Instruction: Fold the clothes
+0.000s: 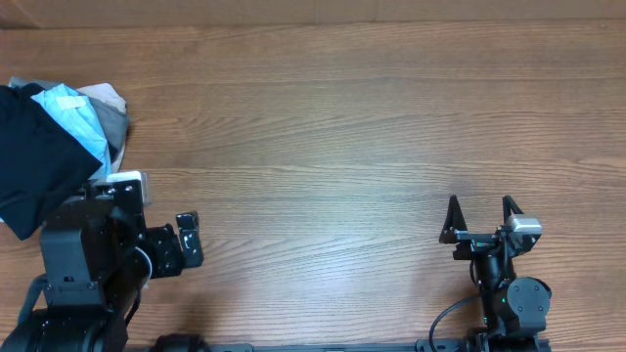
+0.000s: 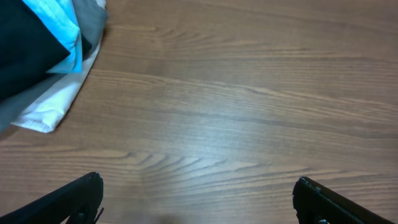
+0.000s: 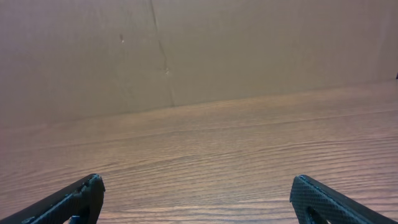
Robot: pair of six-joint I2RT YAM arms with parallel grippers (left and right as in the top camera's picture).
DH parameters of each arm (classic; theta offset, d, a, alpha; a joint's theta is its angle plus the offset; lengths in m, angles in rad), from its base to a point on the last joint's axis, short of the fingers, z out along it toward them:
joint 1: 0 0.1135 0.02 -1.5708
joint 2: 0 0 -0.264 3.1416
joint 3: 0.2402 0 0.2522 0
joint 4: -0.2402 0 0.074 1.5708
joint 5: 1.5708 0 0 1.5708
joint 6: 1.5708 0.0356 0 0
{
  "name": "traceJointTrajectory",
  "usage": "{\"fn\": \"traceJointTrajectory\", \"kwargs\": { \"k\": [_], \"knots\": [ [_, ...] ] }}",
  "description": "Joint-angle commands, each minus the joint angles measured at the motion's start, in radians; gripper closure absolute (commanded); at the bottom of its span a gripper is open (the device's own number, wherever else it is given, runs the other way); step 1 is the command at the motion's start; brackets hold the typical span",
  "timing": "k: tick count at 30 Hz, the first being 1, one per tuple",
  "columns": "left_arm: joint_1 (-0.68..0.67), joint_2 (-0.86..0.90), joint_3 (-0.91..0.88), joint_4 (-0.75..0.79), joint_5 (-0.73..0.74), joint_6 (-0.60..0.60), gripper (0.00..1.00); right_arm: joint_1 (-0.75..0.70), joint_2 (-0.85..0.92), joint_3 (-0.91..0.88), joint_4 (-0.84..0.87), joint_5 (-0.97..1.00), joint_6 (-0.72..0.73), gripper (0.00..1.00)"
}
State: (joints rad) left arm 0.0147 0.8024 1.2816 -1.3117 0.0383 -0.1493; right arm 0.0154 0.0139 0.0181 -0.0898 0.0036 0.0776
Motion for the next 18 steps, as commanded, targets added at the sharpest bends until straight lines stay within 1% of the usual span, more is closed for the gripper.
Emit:
{"fn": "traceJointTrajectory", "kwargs": {
  "k": [1, 4, 6, 11, 15, 18],
  "knots": [
    [0.003, -0.032, -0.008, -0.008, -0.063, 0.019, 0.00, -0.002, -0.006, -0.010, 0.005, -0.002, 0.000, 0.00],
    [-0.003, -0.084, -0.065, 0.040, -0.076, 0.025, 0.00, -0.002, -0.006, -0.010, 0.005, -0.002, 0.000, 0.00],
    [-0.025, -0.151, -0.159, 0.117, -0.087, 0.042, 0.00, -0.002, -0.006, -0.010, 0.005, -0.002, 0.000, 0.00],
    [-0.079, -0.346, -0.453, 0.319, -0.105, 0.042, 0.00, -0.002, -0.006, -0.010, 0.005, -0.002, 0.000, 0.00],
    [-0.095, -0.504, -0.696, 0.481, -0.104, 0.037, 0.00, -0.002, -0.006, -0.010, 0.005, -0.002, 0.000, 0.00],
    [-0.095, -0.613, -0.857, 0.637, -0.100, 0.037, 0.00, -0.002, -0.006, -0.010, 0.005, -0.002, 0.000, 0.00]
  ]
}}
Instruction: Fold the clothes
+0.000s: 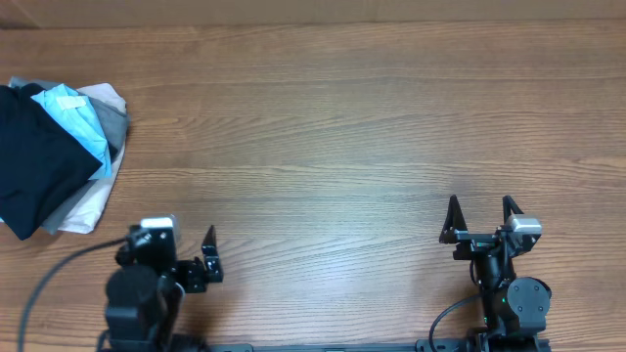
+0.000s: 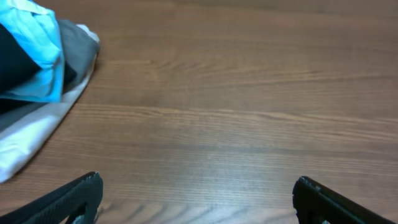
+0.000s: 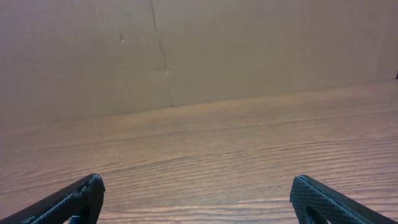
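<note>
A heap of clothes (image 1: pixel 39 166) lies at the table's far left: a black garment on top, light blue cloth (image 1: pixel 76 110), grey and white layers (image 1: pixel 86 207) beneath. The left wrist view has the blue cloth (image 2: pixel 37 56) and white cloth (image 2: pixel 28 137) at its left edge. My left gripper (image 1: pixel 201 256) is open and empty near the front edge, to the right of and apart from the heap, over bare wood (image 2: pixel 198 186). My right gripper (image 1: pixel 479 205) is open and empty at the front right, pointing at the far side (image 3: pixel 198 183).
The wooden table (image 1: pixel 323 127) spreads between the heap and the right arm. A brown cardboard wall (image 3: pixel 186 50) stands along the far edge. The heap overhangs the left border of the overhead view.
My left arm has drawn back from beside the heap toward the front edge and a little to the right, uncovering the white cloth. Its gripper stays open. The right arm has not moved.
</note>
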Robot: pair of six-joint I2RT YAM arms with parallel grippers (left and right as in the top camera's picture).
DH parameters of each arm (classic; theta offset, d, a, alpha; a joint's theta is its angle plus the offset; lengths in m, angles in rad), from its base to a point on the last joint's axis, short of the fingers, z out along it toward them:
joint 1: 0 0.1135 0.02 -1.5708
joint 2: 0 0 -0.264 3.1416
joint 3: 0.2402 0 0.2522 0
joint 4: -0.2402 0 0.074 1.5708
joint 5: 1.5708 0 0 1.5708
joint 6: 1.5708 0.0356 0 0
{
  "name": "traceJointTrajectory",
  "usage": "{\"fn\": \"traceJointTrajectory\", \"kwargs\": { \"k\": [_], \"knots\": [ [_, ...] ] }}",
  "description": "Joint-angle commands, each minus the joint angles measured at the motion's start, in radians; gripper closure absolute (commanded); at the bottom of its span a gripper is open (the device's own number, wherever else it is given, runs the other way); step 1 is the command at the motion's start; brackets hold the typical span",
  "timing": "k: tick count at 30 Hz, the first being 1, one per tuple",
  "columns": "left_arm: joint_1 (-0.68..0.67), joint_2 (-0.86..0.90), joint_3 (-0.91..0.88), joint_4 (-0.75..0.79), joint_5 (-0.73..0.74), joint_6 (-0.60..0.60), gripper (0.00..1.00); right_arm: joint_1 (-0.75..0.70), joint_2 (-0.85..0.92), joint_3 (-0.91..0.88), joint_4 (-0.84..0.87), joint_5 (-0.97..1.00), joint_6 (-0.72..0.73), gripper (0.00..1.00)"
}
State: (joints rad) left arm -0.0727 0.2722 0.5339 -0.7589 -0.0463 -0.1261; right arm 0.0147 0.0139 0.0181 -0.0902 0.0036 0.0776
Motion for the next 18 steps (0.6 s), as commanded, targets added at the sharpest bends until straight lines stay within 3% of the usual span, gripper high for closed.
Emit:
{"fn": "traceJointTrajectory", "kwargs": {
  "k": [1, 8, 13, 18],
  "knots": [
    [-0.007, -0.116, -0.158, 0.135, -0.013, 0.014, 0.00, -0.001, -0.006, -0.010, 0.006, -0.002, 0.000, 0.00],
    [-0.006, -0.269, -0.401, 0.459, -0.008, 0.007, 0.00, -0.001, -0.006, -0.010, 0.006, -0.002, 0.000, 0.00],
    [-0.006, -0.269, -0.534, 0.711, -0.016, 0.010, 0.00, -0.001, -0.006, -0.010, 0.006, -0.002, 0.000, 0.00],
    [-0.006, -0.268, -0.529, 0.688, -0.013, 0.014, 0.00, -0.001, -0.006, -0.010, 0.006, -0.002, 0.000, 0.00]
  ]
}}
